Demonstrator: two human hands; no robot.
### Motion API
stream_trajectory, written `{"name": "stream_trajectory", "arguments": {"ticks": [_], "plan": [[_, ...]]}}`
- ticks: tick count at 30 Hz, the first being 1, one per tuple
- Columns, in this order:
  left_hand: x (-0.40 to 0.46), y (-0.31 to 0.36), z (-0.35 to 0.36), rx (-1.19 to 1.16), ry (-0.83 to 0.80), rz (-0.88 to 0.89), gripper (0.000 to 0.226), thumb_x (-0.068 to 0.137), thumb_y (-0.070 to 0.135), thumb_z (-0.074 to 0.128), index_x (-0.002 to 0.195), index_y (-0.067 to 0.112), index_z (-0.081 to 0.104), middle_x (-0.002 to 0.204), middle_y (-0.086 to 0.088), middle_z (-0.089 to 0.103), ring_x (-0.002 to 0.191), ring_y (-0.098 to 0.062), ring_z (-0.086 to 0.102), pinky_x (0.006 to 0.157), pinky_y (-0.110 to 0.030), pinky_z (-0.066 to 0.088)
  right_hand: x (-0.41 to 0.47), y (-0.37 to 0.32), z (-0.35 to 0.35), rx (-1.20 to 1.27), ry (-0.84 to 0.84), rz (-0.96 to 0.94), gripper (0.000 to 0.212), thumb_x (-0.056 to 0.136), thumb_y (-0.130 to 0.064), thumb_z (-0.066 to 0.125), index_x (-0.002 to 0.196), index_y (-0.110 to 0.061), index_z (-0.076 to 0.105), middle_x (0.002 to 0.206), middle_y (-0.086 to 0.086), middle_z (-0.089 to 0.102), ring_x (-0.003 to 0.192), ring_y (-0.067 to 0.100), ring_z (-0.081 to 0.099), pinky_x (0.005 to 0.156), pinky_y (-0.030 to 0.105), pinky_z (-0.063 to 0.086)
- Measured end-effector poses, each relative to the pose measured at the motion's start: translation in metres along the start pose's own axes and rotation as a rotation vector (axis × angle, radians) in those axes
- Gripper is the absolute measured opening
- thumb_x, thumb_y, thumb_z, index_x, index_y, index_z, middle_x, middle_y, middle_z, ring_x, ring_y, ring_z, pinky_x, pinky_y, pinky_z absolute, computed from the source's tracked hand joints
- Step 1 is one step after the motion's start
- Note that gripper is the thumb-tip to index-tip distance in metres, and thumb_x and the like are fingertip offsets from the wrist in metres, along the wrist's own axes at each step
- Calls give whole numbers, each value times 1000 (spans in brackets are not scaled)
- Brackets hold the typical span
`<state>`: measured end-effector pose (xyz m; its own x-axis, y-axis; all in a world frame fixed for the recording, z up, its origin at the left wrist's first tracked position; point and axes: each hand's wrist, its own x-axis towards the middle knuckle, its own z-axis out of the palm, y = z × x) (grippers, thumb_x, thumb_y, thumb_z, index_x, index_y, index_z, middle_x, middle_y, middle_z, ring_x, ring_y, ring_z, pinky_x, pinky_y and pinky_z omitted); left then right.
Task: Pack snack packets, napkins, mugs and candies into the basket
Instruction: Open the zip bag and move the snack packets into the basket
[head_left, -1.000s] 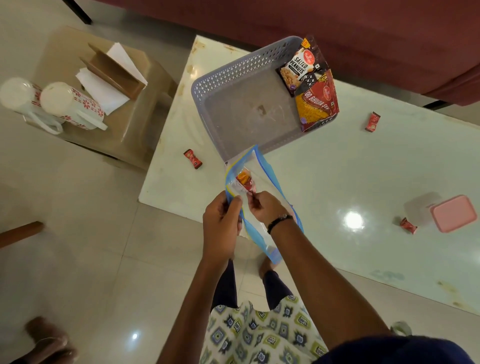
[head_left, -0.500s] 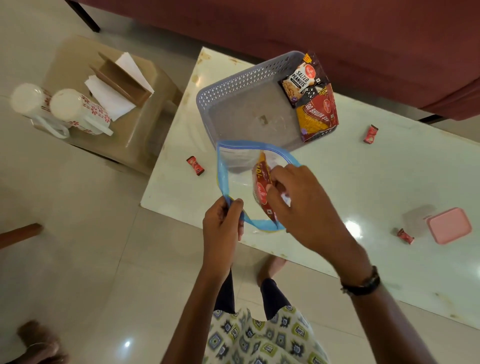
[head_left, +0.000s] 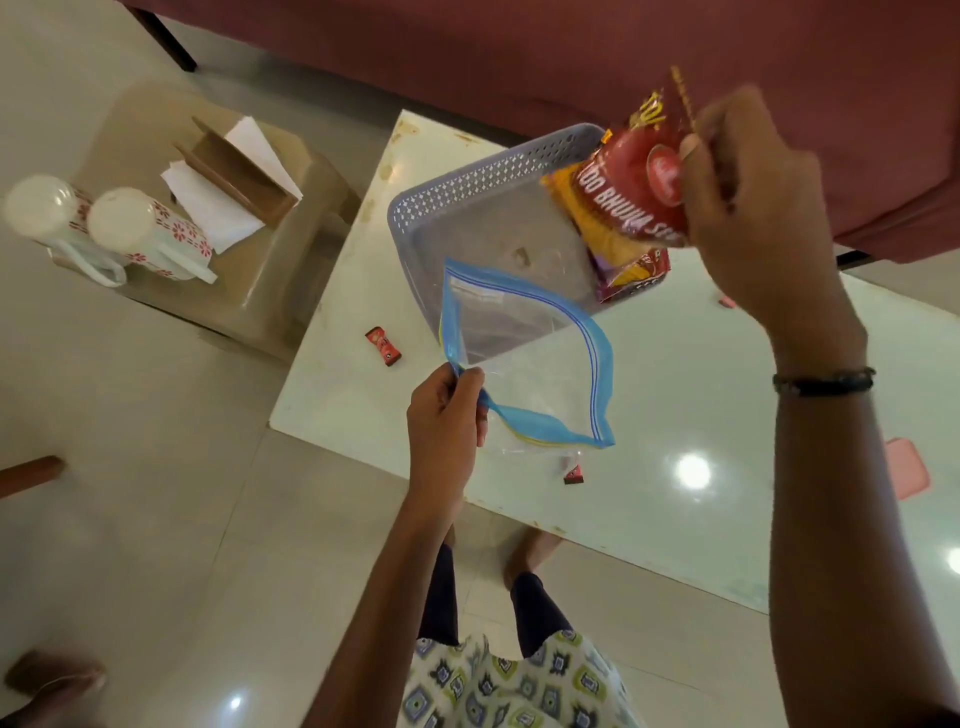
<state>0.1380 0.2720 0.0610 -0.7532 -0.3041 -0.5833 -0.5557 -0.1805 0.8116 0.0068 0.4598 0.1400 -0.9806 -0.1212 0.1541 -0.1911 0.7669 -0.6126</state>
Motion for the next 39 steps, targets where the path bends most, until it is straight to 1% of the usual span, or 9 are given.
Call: {"name": "stream_trajectory", "arguments": {"ticks": [3, 6, 11, 14, 18, 24, 30, 35, 39], "plan": [[4, -2, 3, 6, -9, -1, 21, 92, 8, 51, 75, -4, 55, 53, -6, 43, 39, -7, 34, 42, -20, 31, 22, 37, 27, -89, 2, 69, 30, 101, -31, 32, 108, -5, 45, 93, 13, 65, 80, 23, 67, 61, 36, 54], [6, -4, 4, 11, -10, -6, 24, 92, 9, 51, 73, -5, 53, 47, 0, 43, 38, -7, 34, 40, -18, 31, 35, 74, 73, -206, -54, 213, 26, 100, -22, 32, 111, -4, 47, 100, 19, 65, 90, 39, 62, 64, 33, 35], [9, -6, 8, 4, -16, -13, 29, 93, 9, 51, 73, -12, 49, 42, 5, 40, 37, -6, 33, 39, -15, 30, 41, 107, 128, -195, -147, 328, 37, 101, -20, 30, 127, 3, 44, 123, 24, 57, 111, 38, 56, 85, 40, 45], [11, -6, 10, 12, -17, -21, 28, 93, 8, 51, 73, -11, 49, 42, 6, 42, 37, -6, 33, 39, -16, 30, 46, 124, 148, -112, -138, 411, 33, 101, -19, 31, 124, 2, 44, 119, 23, 60, 108, 37, 58, 82, 42, 48], [15, -5, 15, 14, -18, -30, 29, 93, 8, 51, 73, -14, 48, 43, 2, 41, 37, -7, 33, 38, -16, 30, 48, 140, 163, -101, -102, 500, 28, 101, -15, 34, 120, 1, 46, 115, 22, 63, 104, 35, 60, 69, 26, 32], [17, -5, 19, 18, -34, -28, 28, 93, 8, 51, 73, -12, 49, 44, 2, 41, 37, -6, 34, 38, -15, 31, 48, 151, 163, -101, -90, 521, 26, 101, -20, 34, 114, -2, 47, 109, 20, 64, 98, 32, 63, 58, 21, 37], [9, -6, 17, 22, -40, -29, 28, 93, 11, 50, 75, -9, 48, 50, -2, 41, 41, -7, 35, 40, -16, 32, 13, 118, 135, 14, -34, 406, 33, 98, -17, 42, 128, -5, 43, 130, 12, 53, 113, 19, 53, 81, 25, 44], [0, -3, 18, 11, -5, -49, 25, 93, 11, 51, 73, -3, 51, 44, 6, 44, 39, -5, 36, 40, -16, 32, -75, 59, 91, 245, -163, 418, 28, 98, -22, 46, 123, -11, 47, 116, -3, 59, 100, 8, 57, 71, -2, 39], [-13, 6, 19, -20, 1, -18, 24, 92, 7, 51, 69, 3, 49, 46, 5, 46, 39, -6, 35, 39, -18, 31, -127, 16, 56, 401, -192, 505, 38, 98, -41, 34, 128, -19, 43, 126, -9, 53, 106, 6, 56, 69, -3, 43]]}}
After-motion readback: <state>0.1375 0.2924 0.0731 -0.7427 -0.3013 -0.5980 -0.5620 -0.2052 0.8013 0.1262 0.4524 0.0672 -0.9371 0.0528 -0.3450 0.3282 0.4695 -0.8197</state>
